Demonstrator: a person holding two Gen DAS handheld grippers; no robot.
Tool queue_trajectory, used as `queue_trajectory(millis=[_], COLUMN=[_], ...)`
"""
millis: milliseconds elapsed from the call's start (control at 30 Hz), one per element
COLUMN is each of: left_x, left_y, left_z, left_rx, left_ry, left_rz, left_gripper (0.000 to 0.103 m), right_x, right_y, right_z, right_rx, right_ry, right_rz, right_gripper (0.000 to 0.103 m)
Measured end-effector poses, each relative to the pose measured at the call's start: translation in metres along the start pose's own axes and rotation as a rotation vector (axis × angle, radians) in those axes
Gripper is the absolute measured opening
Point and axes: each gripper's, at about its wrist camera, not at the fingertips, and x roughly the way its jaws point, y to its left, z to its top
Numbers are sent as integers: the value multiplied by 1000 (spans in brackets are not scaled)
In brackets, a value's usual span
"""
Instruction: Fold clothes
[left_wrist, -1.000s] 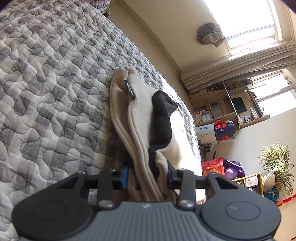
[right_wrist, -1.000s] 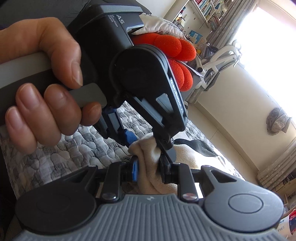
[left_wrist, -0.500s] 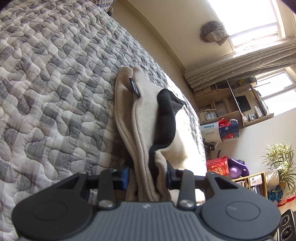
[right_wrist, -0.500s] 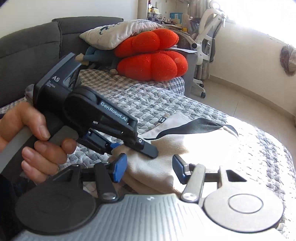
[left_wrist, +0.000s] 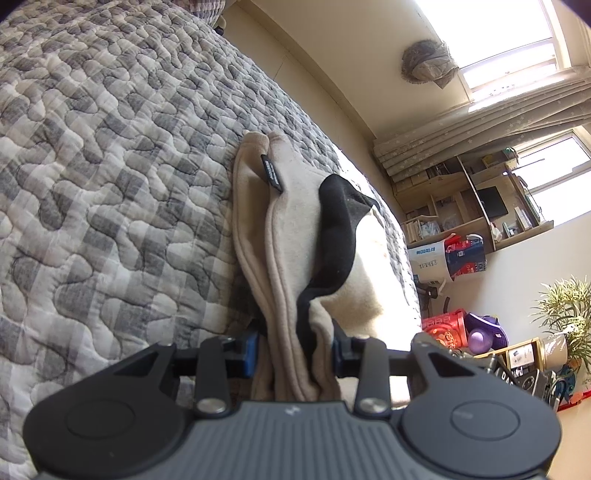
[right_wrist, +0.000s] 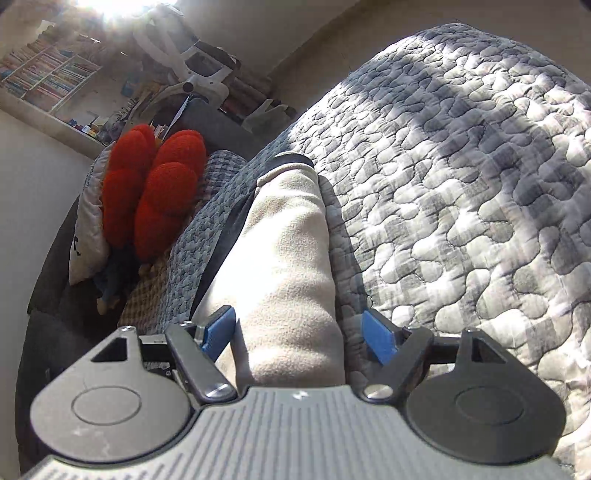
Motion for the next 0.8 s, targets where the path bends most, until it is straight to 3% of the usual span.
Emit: queue_trajectory(millis=[267, 300, 333, 367, 600, 800], left_x=[1, 1, 1, 1, -12, -23], left_y=[-1, -2, -3, -4, -26, -26], left_z=[0, 0, 0, 0, 1, 4], left_rx=[22, 31, 43, 55, 211, 213], left_ry=[1, -1, -6, -10, -112, -147], left_rz=[10, 13, 18, 23, 57, 47], left_gripper=[36, 36, 34, 34, 30, 28], right_x=[5, 6, 7, 10, 2, 11], right_y=[12, 13, 15, 18, 80, 124], right_z=[-12, -13, -15, -18, -51, -98], right_rx=[-41, -35, -34, -45, -452, -918], right_ry=[39, 29, 17, 6, -158, -292], right_rz=[7, -2, -16, -33, -151, -322], right_gripper=[83, 81, 64, 61, 51, 50])
